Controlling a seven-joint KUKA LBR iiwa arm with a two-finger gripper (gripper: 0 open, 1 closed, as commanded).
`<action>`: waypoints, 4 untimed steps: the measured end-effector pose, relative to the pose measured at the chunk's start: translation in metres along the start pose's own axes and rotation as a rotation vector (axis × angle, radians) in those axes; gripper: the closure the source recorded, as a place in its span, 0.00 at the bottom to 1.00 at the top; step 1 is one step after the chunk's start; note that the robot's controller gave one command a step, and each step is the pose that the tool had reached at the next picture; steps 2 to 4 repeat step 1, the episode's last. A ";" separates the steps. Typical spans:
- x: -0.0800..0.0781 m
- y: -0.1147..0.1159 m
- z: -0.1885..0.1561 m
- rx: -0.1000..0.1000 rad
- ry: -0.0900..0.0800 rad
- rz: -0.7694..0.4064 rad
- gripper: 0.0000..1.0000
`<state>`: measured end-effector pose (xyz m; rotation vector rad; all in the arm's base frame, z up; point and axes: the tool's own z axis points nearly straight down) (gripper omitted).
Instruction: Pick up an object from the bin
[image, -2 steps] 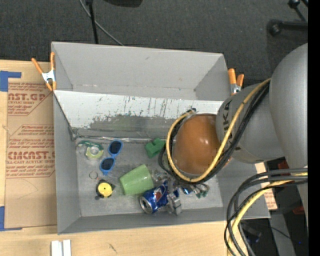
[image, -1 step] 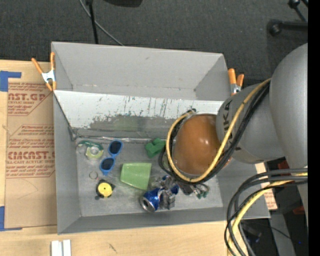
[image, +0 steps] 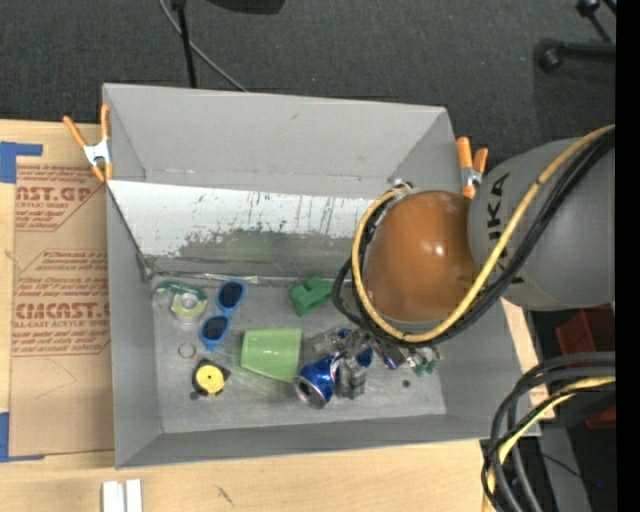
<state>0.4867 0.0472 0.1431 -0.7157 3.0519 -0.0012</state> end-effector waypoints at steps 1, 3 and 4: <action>-0.001 0.000 -0.007 -0.002 0.005 0.000 1.00; -0.001 0.000 -0.007 -0.002 0.005 0.000 1.00; -0.001 0.000 -0.007 -0.002 0.005 0.000 1.00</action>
Offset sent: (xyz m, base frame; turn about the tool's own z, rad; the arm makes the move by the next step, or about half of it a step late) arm 0.0000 -0.0001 0.0070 0.0000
